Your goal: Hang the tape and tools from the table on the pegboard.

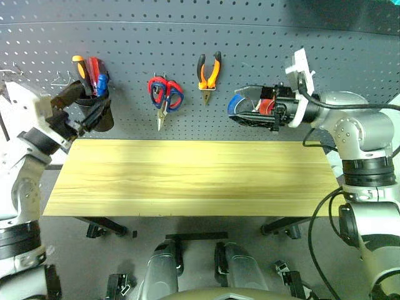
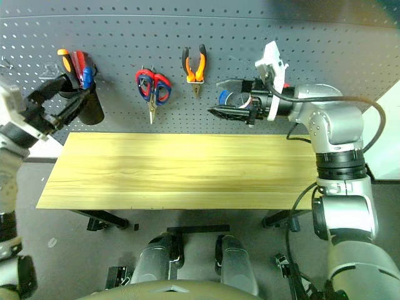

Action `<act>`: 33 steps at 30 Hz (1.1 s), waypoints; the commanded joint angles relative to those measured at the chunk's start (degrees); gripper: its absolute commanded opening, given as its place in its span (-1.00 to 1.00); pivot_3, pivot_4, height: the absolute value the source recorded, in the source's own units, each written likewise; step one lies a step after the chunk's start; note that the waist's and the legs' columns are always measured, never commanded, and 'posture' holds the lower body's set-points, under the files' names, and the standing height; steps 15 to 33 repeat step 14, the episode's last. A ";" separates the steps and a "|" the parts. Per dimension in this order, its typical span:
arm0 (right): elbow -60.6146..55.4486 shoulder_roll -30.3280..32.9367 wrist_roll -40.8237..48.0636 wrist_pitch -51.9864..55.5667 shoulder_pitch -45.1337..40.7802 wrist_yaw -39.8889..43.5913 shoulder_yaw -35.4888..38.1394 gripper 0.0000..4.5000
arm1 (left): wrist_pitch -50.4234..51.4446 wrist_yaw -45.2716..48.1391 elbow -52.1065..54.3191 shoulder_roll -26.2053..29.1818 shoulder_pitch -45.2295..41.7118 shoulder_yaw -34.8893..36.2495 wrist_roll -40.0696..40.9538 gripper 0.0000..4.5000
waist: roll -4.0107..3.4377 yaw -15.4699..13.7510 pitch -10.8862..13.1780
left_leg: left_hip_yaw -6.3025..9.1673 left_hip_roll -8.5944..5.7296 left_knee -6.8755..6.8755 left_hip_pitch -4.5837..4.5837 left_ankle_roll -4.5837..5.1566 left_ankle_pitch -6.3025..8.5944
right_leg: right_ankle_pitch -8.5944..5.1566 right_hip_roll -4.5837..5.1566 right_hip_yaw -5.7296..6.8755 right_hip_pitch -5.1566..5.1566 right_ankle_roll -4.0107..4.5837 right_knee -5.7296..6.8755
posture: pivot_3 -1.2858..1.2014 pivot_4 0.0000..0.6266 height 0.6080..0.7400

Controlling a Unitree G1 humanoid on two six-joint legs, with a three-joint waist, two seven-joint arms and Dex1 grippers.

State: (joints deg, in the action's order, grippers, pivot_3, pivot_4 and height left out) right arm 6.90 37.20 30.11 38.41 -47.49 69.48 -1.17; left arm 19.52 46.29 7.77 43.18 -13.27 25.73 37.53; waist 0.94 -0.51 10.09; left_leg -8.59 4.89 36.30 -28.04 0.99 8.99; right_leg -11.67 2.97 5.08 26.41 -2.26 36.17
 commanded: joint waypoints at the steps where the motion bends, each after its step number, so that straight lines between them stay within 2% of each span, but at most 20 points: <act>1: -2.73 0.82 0.45 -0.77 2.28 2.34 -0.84 1.00 | 0.56 7.45 1.88 1.88 4.60 0.89 2.46 0.71 | -0.13 -0.07 -0.42 | -0.05 -0.01 -0.05 0.07 0.01 0.01 | -0.01 0.02 -0.04 -0.03 -0.01 -0.02 | 0.07 -0.74 0.84; 11: 3.85 -1.31 -3.44 -6.95 4.49 4.59 -3.92 1.00 | -4.50 18.59 -3.34 0.36 9.37 -3.18 0.18 0.71 | -0.13 -0.06 -2.38 | -0.29 -0.03 -0.27 0.43 0.03 0.06 | -0.10 0.14 -0.12 -0.15 0.09 -0.03 | 0.09 -0.86 0.84; 33: 5.57 -2.41 -4.00 -8.22 3.70 5.00 -4.25 1.00 | -4.70 19.30 -2.95 0.06 10.64 -2.63 0.46 0.71 | -0.17 -0.02 -2.75 | -0.31 -0.02 -0.30 0.45 0.02 0.06 | -0.12 0.14 -0.14 -0.13 0.12 -0.01 | 0.09 -0.87 0.84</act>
